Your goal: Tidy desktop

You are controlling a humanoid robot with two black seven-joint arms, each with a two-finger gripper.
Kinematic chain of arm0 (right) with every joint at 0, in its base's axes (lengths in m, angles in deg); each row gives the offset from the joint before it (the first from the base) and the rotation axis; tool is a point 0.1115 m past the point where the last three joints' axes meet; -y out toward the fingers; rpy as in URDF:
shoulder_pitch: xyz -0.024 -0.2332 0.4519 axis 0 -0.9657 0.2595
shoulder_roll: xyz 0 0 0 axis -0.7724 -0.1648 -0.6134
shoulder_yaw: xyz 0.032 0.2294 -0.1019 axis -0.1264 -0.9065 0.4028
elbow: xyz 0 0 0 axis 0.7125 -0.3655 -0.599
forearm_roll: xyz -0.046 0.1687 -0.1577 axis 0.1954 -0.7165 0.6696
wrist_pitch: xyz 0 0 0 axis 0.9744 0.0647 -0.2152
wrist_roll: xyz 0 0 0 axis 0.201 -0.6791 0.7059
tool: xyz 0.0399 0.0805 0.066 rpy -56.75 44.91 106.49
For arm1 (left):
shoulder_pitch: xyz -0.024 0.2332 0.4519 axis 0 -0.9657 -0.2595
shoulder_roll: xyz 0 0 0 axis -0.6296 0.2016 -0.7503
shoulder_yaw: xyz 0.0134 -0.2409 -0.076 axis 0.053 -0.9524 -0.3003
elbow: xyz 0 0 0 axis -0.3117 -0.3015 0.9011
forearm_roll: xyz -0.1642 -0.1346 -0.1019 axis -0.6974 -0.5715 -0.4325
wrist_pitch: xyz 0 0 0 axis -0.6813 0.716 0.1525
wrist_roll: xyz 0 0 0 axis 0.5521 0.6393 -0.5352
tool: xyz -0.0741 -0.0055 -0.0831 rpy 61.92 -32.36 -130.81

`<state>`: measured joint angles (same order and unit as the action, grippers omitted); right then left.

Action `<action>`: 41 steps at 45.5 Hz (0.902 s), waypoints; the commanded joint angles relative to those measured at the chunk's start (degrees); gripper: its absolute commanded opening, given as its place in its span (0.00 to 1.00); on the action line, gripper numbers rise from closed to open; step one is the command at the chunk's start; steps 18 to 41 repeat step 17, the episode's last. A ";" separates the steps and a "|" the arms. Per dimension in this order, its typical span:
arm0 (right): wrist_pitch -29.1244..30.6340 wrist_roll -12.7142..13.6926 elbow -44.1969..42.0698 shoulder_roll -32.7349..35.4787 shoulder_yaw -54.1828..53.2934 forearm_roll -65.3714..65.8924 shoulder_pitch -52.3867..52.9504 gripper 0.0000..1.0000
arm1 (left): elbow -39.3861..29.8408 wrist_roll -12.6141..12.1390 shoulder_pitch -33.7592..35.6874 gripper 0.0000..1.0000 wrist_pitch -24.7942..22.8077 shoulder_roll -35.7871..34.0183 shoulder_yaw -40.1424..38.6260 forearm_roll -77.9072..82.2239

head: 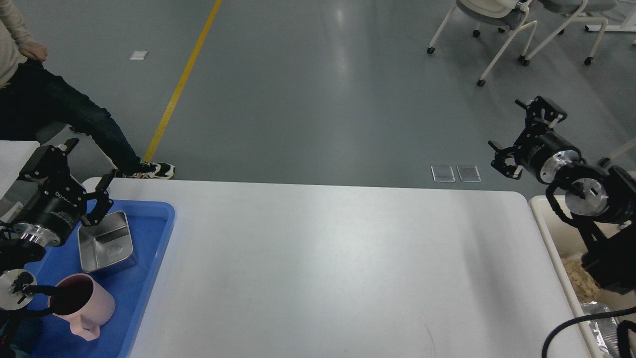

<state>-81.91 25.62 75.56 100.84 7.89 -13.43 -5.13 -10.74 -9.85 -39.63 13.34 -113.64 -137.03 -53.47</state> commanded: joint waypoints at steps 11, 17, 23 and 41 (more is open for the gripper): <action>1.76 -0.30 21.73 -14.84 -14.13 -5.47 -18.82 1.00 | -15.21 -0.09 -12.75 0.97 0.43 1.80 -14.02 -4.49; 1.76 -0.30 25.44 -18.10 -18.70 -5.48 -24.36 1.00 | -17.07 -0.01 -15.66 0.97 0.61 4.43 -20.26 -4.49; 1.76 -0.30 25.44 -18.10 -18.70 -5.48 -24.36 1.00 | -17.07 -0.01 -15.66 0.97 0.61 4.43 -20.26 -4.49; 1.76 -0.30 25.44 -18.10 -18.70 -5.48 -24.36 1.00 | -17.07 -0.01 -15.66 0.97 0.61 4.43 -20.26 -4.49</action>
